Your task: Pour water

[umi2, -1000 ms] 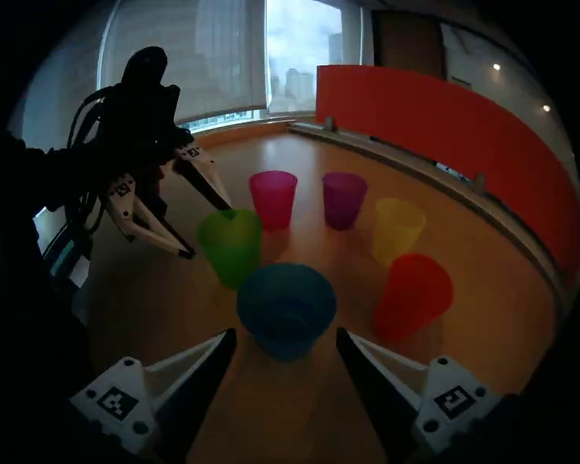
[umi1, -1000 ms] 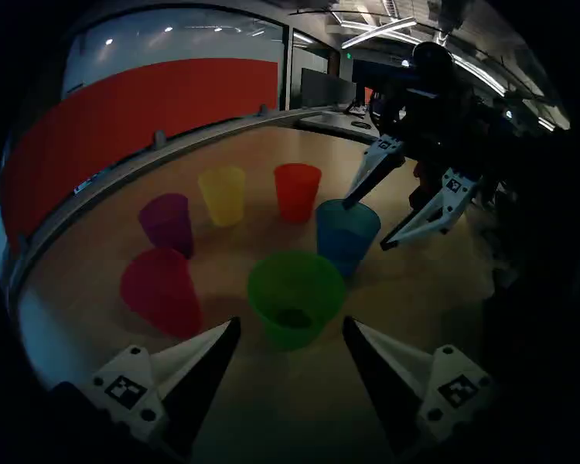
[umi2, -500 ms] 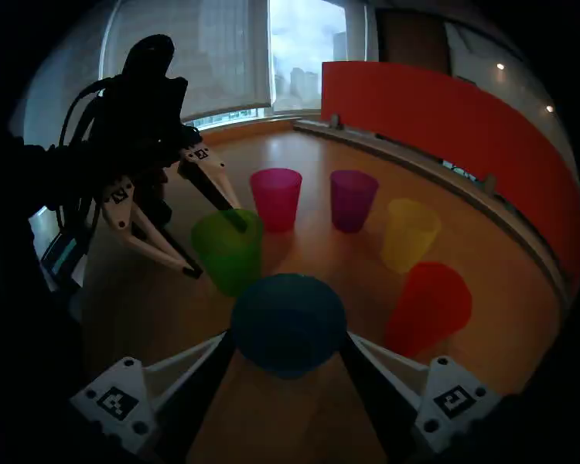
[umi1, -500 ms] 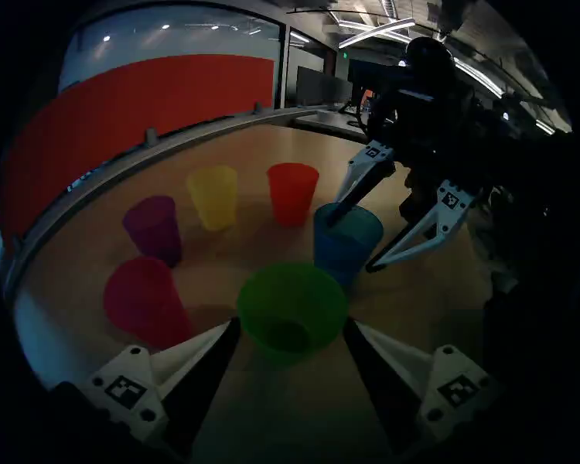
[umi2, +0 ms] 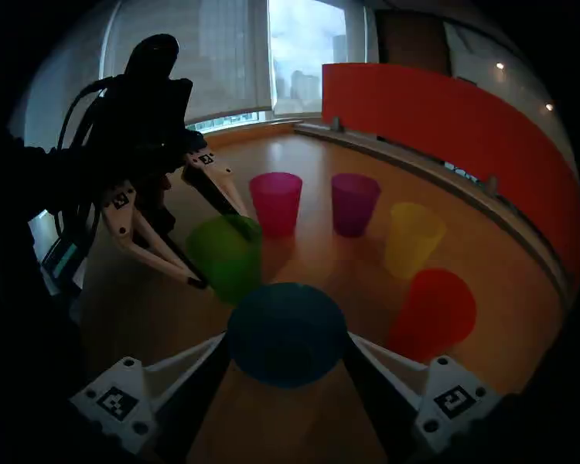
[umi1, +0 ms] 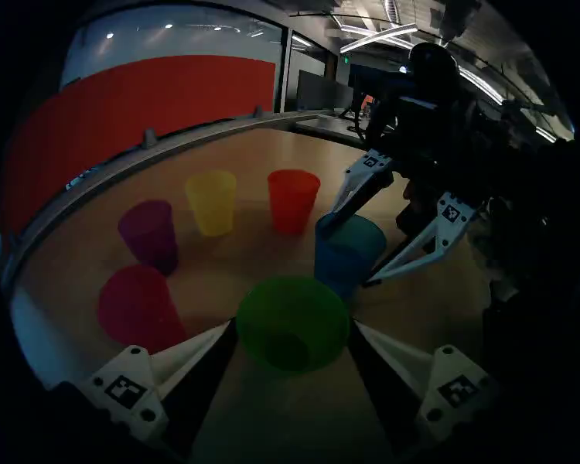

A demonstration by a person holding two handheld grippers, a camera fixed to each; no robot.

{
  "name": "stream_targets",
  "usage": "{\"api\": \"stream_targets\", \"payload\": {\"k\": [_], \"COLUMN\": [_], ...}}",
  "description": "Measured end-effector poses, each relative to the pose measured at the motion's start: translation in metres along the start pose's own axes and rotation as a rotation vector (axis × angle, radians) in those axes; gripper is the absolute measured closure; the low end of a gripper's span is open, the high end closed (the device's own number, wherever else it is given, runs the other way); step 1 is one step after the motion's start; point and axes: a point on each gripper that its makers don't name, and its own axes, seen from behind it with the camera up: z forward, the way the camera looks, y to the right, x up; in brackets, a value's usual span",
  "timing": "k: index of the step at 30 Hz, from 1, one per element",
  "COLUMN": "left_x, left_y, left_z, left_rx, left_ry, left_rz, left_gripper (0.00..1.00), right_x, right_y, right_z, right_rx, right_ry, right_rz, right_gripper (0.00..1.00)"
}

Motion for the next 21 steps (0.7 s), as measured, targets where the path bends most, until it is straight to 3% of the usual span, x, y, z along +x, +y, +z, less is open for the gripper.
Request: {"api": "stream_targets", "payload": {"k": [10,16,21], "left_x": [-0.0015,-0.0039,-0.0035], "left_y": [-0.0011,-0.0035,-0.0025], "left_z": [0.0032,0.0052,0.0054], "left_rx": [0.007,0.015,0.005], "left_ry": [-0.01,-0.014,-0.011], "left_rz": [0.019,0.016,0.0], "left_gripper": [0.03,0.13,0.14], "right_x": [0.0014,0.0009,0.0007], "right_y": [-0.0001,-0.0003,-0.0005], "right_z": [-0.0002,-0.0001,-0.0004], "right_rx": [0.0,0.004,0.003], "right_ry": [0.004,0.004,0.005], "right_rz": [-0.002,0.0,-0.005], "right_gripper": [0.02,0.09,0.1]}}
